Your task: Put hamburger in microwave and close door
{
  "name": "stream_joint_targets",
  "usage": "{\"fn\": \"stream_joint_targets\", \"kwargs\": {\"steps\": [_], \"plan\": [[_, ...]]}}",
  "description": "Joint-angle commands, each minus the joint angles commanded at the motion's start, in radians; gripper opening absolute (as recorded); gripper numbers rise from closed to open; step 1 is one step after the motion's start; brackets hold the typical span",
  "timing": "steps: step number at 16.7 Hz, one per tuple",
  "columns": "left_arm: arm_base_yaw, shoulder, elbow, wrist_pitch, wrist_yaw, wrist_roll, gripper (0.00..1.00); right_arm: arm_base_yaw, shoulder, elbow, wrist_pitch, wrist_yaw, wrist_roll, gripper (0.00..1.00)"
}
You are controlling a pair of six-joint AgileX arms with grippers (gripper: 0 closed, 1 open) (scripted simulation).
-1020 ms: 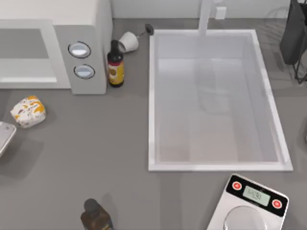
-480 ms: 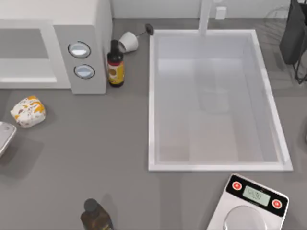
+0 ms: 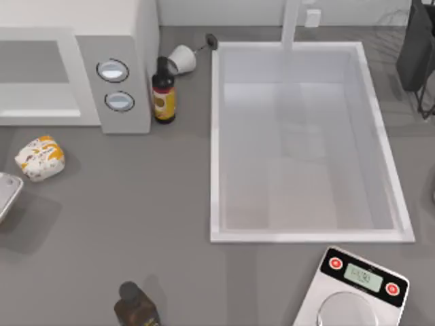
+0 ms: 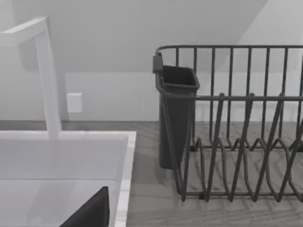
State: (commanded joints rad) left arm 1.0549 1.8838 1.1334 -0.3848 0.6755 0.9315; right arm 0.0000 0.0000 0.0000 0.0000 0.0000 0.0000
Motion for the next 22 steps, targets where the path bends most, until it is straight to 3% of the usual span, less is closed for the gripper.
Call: {"fn": "stream_joint_targets", "kwargs": {"steps": [4, 12, 18, 22], "plan": [[-0.025, -0.04, -0.037, 0.02, -0.01, -0.023, 0.0, 0.0, 0.0, 0.0, 0.0, 0.0, 0.0, 1.0], [-0.167, -0.301, -0.369, 0.175, -0.08, -0.181, 0.0, 0.0, 0.0, 0.0, 0.0, 0.0, 0.0, 1.0], [-0.17, -0.313, -0.384, 0.183, -0.082, -0.192, 0.0, 0.0, 0.0, 0.0, 0.0, 0.0, 0.0, 1.0], [-0.204, -0.395, -0.384, 0.232, -0.148, -0.288, 0.0, 0.0, 0.0, 0.0, 0.0, 0.0, 0.0, 1.0]]}}
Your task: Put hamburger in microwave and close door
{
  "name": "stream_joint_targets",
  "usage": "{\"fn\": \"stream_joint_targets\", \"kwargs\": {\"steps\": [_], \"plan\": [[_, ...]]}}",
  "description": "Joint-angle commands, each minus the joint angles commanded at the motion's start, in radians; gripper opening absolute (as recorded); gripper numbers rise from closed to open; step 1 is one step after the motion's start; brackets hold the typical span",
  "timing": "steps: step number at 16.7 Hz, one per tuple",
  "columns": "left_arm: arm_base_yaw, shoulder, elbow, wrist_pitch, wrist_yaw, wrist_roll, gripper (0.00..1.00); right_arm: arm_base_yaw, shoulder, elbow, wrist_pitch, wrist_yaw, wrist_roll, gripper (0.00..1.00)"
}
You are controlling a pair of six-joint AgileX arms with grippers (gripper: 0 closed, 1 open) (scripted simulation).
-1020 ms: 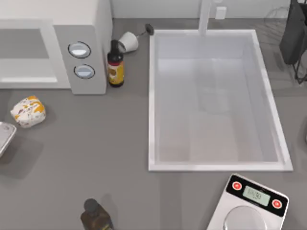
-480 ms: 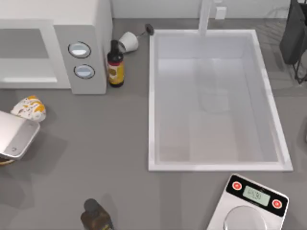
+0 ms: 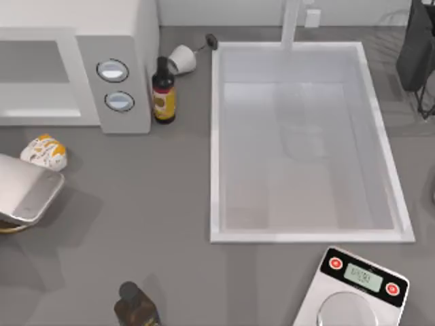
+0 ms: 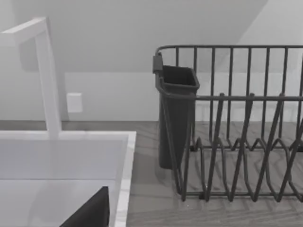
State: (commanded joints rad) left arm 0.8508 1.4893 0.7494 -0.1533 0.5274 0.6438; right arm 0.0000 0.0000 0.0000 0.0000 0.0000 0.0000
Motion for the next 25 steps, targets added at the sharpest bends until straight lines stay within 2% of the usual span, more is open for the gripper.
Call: {"fn": "stream_joint_targets", "kwargs": {"steps": [5, 10, 17, 20, 25], "plan": [[-0.104, -0.169, -0.135, 0.047, -0.08, -0.141, 0.0, 0.0, 0.0, 0.0, 0.0, 0.0, 0.0, 1.0], [-0.254, -0.234, -0.267, 0.053, -0.105, -0.188, 0.0, 0.0, 0.0, 0.0, 0.0, 0.0, 0.0, 1.0], [-0.27, -0.246, -0.249, 0.074, -0.142, -0.191, 0.0, 0.0, 0.0, 0.0, 0.0, 0.0, 0.0, 1.0], [-0.336, -0.309, -0.251, 0.12, -0.219, -0.243, 0.0, 0.0, 0.0, 0.0, 0.0, 0.0, 0.0, 1.0], [-0.579, -0.45, -0.297, 0.14, -0.389, -0.421, 0.0, 0.0, 0.0, 0.0, 0.0, 0.0, 0.0, 1.0]]}}
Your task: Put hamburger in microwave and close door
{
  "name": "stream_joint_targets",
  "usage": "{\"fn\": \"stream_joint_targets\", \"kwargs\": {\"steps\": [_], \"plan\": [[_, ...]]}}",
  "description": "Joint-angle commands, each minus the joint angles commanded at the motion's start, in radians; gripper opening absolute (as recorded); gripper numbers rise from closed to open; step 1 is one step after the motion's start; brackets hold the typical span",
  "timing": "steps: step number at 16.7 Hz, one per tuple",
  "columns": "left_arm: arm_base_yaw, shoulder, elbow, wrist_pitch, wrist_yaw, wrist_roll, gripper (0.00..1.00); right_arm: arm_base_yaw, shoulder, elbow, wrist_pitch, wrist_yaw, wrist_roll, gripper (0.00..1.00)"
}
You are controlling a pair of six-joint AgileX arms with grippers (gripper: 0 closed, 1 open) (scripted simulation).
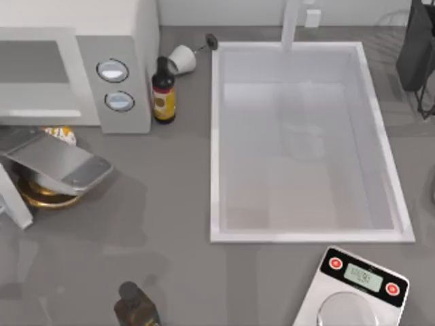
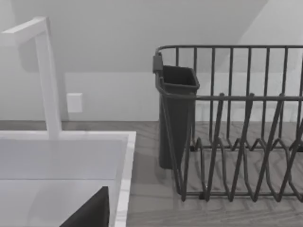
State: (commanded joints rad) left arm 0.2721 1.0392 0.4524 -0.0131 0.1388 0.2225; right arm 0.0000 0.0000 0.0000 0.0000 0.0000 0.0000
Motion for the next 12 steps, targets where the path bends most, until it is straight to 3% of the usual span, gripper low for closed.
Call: {"fn": "stream_joint_targets", "kwargs": {"steps": [5, 12], "plan": [[-0.175, 0.001, -0.071, -0.065, -0.083, -0.122, 0.0, 0.0, 0.0, 0.0, 0.0, 0.0, 0.0, 1.0], [-0.18, 0.011, -0.064, -0.057, -0.091, -0.143, 0.0, 0.0, 0.0, 0.0, 0.0, 0.0, 0.0, 1.0]]}}
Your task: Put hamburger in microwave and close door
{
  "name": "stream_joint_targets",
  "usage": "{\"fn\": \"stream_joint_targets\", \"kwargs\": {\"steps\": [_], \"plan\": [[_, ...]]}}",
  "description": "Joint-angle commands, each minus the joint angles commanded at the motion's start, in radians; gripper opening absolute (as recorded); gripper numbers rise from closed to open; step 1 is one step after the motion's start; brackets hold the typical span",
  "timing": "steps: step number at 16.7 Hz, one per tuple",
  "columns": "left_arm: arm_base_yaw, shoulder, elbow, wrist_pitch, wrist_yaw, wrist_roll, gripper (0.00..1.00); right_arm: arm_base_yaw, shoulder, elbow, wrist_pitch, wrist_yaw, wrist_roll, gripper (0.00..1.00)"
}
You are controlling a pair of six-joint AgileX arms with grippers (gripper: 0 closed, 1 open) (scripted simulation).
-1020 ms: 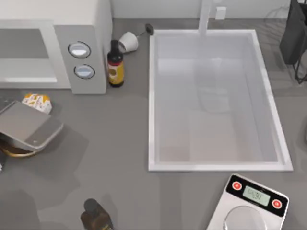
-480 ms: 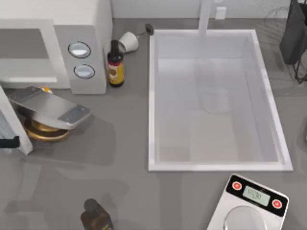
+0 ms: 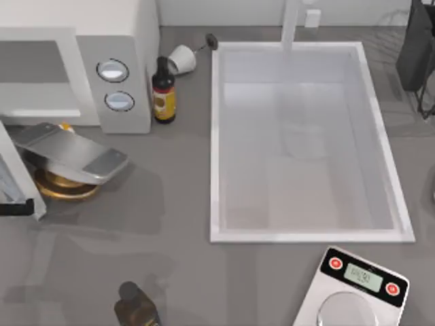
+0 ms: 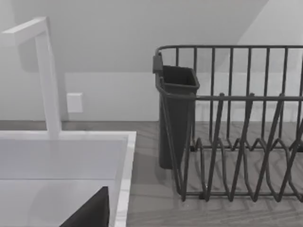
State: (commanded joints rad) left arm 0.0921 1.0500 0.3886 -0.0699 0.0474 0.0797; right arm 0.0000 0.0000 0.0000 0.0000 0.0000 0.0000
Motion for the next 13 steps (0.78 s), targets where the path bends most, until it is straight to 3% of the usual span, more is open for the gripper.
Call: {"fn": "stream_joint_targets", "kwargs": {"steps": [7, 13], "plan": [[0.008, 0.251, 0.21, 0.144, -0.053, -0.069, 0.0, 0.0, 0.0, 0.0, 0.0, 0.0, 0.0, 1.0], [-0.041, 0.482, 0.283, 0.2, -0.027, -0.024, 0.0, 0.0, 0.0, 0.0, 0.0, 0.0, 0.0, 1.0]]}}
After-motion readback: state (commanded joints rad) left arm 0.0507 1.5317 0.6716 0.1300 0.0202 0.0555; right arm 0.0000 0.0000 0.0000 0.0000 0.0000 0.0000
